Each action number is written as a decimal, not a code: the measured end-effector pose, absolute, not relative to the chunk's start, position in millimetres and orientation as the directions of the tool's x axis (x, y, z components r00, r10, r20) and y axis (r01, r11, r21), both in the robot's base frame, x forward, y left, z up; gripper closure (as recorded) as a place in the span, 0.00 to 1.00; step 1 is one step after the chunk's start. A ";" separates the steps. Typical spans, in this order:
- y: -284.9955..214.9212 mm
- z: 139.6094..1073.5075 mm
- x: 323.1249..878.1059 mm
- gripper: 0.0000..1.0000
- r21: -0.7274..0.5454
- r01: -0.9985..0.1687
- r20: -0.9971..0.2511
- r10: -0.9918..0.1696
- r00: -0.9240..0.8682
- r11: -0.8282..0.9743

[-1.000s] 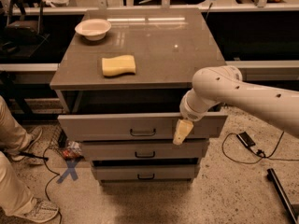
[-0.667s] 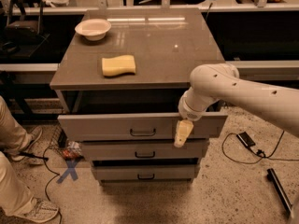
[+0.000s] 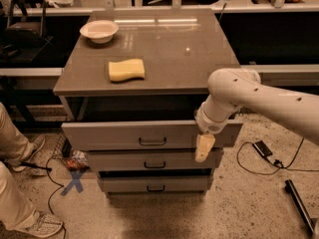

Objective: Open top drawer

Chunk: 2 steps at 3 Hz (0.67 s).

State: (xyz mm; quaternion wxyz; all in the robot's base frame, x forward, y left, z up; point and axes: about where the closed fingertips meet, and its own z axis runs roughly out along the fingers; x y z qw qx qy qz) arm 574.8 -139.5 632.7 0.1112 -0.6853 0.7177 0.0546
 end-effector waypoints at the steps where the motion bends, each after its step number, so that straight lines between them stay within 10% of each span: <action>1: -150.4 634.6 560.7 0.38 -0.072 -0.996 -0.233 -0.972 -0.033 0.051; 2: -150.4 639.7 560.7 0.61 -0.072 -0.996 -0.233 -0.972 -0.033 0.051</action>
Offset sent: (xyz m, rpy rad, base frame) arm -0.0674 -0.0358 0.0210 0.0111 -0.0626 -0.0036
